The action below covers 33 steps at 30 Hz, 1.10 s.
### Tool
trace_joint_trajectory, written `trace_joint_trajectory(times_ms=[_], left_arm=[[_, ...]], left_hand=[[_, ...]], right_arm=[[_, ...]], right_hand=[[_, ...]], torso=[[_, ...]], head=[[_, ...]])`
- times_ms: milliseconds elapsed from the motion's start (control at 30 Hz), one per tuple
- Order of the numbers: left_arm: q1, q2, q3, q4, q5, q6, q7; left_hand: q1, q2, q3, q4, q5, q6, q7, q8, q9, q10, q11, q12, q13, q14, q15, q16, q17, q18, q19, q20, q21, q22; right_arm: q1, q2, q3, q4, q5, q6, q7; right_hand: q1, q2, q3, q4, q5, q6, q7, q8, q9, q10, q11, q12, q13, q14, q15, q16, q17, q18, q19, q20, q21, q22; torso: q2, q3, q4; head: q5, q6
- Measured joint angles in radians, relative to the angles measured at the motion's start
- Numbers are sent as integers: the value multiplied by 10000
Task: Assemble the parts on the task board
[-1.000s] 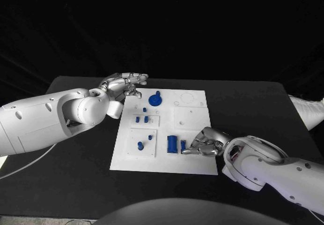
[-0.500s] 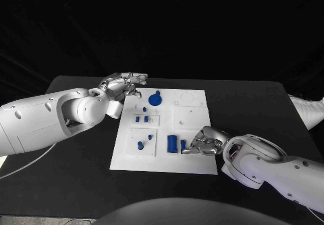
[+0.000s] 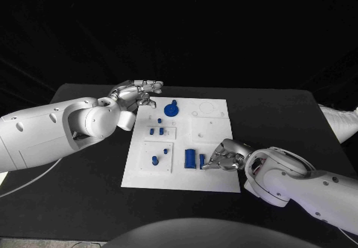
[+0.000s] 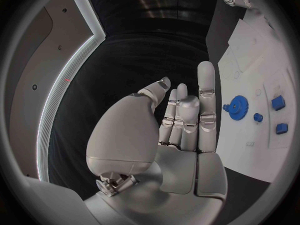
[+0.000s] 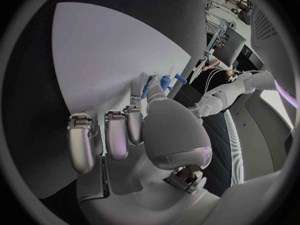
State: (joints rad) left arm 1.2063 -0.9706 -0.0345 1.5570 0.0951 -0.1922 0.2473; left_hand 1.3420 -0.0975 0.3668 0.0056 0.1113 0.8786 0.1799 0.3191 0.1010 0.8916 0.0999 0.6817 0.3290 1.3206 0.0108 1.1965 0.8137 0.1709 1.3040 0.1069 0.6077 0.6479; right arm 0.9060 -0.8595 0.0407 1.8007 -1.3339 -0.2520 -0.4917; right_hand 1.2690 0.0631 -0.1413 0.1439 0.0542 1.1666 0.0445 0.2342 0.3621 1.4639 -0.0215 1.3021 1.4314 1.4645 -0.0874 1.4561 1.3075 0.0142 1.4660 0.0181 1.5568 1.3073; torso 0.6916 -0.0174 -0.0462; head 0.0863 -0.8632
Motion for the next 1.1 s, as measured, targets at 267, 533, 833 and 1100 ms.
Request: trace_joint_trajectory(times_ms=[267,533,833,1100], left_arm=[[0,-2,-4,-9,0,0,-2],[-93,192,-28,-261,40,0,18],[-462,800,-47,-1213,331,-2,241],[-744,1559,-47,-2285,684,-42,733]], left_hand=[[0,0,0,0,0,0,0,42,0,0,0,0,-6,0,0,0,-30,0,0,0,0,0],[-171,-133,-17,74,0,-272,85,174,-7,-460,131,-333,-399,-1506,154,-1544,-2350,1,-715,127,-478,-204],[-269,-110,73,232,-7,-37,14,-87,-265,23,307,-2047,-1898,-3382,621,-6060,-4832,1,-3100,659,-2904,-1801],[-268,-110,115,274,-42,401,-109,-971,-360,782,591,-3796,-2665,-3853,1222,-8842,-6189,2,-4805,1412,-4747,-3274]], right_arm=[[-4,-403,-23,155,358,-209,545],[733,-582,22,-800,3364,-616,3072],[1224,398,68,-3380,8217,-817,6173],[1271,1251,192,-4948,10329,-643,7601]], right_hand=[[-461,-319,-491,231,100,-491,188,-214,-131,30,-29,-568,-6,-3,-6,-89,0,-1,0,0,-128,7],[127,-27,-678,-147,271,-1749,706,-1017,-506,-2202,575,-5328,-2600,-85,447,-2150,-1279,506,-134,426,-2340,-376],[1262,574,-507,-972,330,-2137,1148,-1432,-949,-4533,1199,-10447,-7249,-2995,1169,-9618,-7058,1561,-3365,997,-10028,-7086],[1536,805,-314,-1861,284,-2158,1215,-1663,-1734,-4307,1664,-12178,-11024,-3931,1876,-13113,-10000,1653,-3854,1834,-13566,-9923]], torso=[[-31,-8,-14],[-218,-74,-108],[-709,-184,-337],[-1066,-184,-494]], head=[[9,105],[-23,424],[-61,1193],[-32,1906]])
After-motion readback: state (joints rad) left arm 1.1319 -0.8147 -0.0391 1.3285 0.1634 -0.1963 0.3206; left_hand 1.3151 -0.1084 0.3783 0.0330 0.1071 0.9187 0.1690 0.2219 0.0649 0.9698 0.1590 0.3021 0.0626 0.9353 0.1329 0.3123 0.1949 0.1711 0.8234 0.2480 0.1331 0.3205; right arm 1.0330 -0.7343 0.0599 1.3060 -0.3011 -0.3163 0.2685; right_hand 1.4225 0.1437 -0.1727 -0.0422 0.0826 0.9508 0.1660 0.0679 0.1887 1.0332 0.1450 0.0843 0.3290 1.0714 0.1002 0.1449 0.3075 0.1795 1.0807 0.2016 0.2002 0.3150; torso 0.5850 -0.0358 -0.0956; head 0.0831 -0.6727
